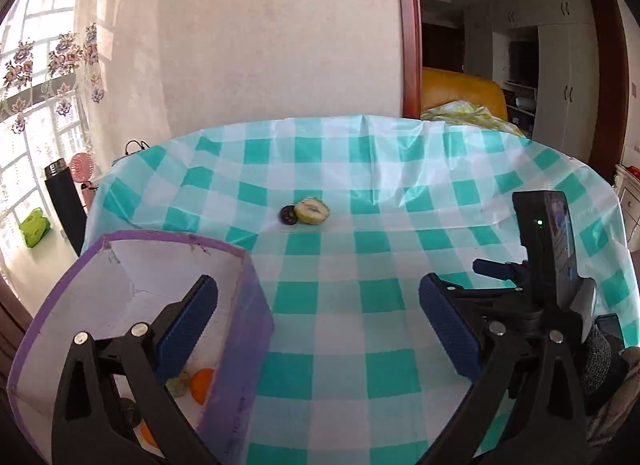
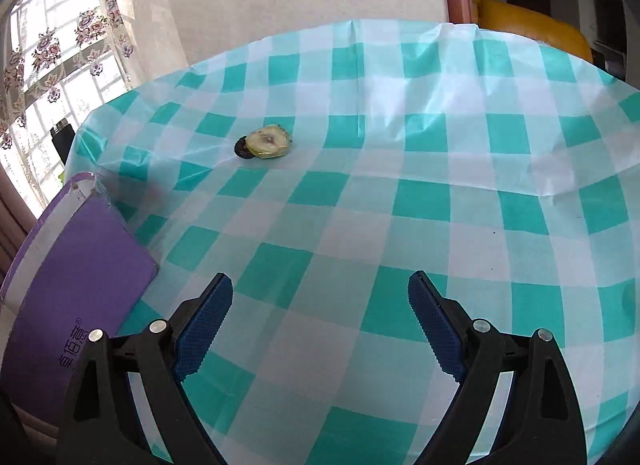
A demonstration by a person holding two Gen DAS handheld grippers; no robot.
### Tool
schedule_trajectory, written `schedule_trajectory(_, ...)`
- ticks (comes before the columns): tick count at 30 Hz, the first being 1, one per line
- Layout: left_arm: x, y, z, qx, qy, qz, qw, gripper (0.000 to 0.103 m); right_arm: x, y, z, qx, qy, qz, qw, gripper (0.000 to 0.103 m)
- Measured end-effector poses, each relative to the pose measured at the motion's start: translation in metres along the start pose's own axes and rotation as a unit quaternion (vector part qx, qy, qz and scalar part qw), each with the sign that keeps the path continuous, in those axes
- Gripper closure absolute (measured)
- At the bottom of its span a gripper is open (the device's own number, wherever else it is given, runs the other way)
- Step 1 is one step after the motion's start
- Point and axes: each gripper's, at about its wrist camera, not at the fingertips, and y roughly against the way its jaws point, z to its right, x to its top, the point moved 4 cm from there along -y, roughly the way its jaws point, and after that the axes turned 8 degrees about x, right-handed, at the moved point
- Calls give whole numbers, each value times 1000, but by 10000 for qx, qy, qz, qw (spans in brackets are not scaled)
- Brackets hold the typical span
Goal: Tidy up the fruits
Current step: 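Move both grippers back toward the halved pale fruit on the cloth, then grasp the bagged halved pale fruit with the right gripper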
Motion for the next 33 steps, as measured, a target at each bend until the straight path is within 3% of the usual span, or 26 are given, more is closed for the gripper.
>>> schedule_trajectory(2, -11, -33, 41, -710, -222, -204, 9970, 2, 3, -9, 19, -183, -13, -61, 9998, 17)
schedule_trajectory(3, -20, -54, 58, -891, -325, -393, 9947, 2, 3, -11, 29, -189, -22, -62, 9998, 17)
schedule_trajectory(6, -34, -105, 72, -1065, -175, -824, 9907, 2, 10, -27, 55, -306, -133, -103, 9994, 16)
schedule_trajectory(9, -45, -144, 56, -1199, 298, -1441, 9818, 2, 21, -44, 74, -89, -296, -156, 9994, 16)
schedule_trajectory(11, -50, -159, 46, -1290, 466, -1607, 9774, 2, 33, -57, 82, -55, -290, -208, 9993, 16)
schedule_trajectory(15, -59, -171, 40, -1123, 273, -1783, 9772, 2, 63, -85, 85, 156, -184, -187, 9995, 16)
schedule_trajectory(19, -58, -165, 41, -924, 130, -1500, 9843, 2, 91, -122, 69, 557, 85, -348, 9978, 16)
schedule_trajectory(22, -55, -157, 31, -826, 393, -1235, 9881, 2, 108, -150, 45, 855, 437, -517, 9940, 16)
schedule_trajectory(29, -51, -160, 4, -698, 1139, -1073, 9852, 2, 127, -201, -6, 1030, 1272, -978, 9817, 16)
schedule_trajectory(33, -50, -159, 4, -634, 1144, -1084, 9855, 2, 134, -221, -25, 1091, 1462, -1129, 9767, 16)
